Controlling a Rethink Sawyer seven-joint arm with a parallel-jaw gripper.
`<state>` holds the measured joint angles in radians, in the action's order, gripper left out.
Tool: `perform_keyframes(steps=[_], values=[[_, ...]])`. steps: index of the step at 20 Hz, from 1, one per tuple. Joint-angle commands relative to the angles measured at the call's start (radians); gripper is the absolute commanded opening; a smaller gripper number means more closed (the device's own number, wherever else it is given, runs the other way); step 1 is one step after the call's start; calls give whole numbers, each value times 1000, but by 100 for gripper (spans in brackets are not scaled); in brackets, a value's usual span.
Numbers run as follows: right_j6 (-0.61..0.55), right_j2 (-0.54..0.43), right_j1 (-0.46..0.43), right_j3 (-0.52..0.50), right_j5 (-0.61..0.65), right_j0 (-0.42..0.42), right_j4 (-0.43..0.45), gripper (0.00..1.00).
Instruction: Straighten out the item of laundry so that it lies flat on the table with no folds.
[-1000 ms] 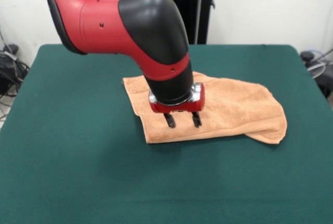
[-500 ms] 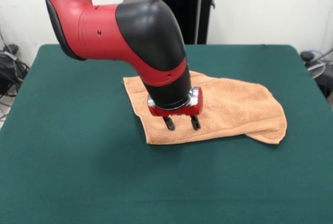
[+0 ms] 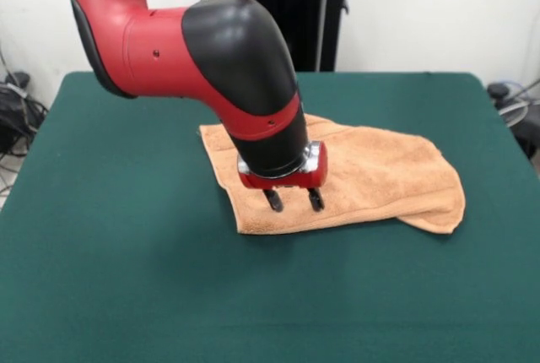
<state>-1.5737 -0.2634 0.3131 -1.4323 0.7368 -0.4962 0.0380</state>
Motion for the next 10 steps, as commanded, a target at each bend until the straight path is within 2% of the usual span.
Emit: perform_keyframes(steps=[1, 6, 10], values=[[-112, -24, 14, -33, 46, -7, -35, 100], [-119, -20, 22, -46, 29, -4, -35, 100], [-164, 2, 38, -104, -47, 22, -19, 100]])
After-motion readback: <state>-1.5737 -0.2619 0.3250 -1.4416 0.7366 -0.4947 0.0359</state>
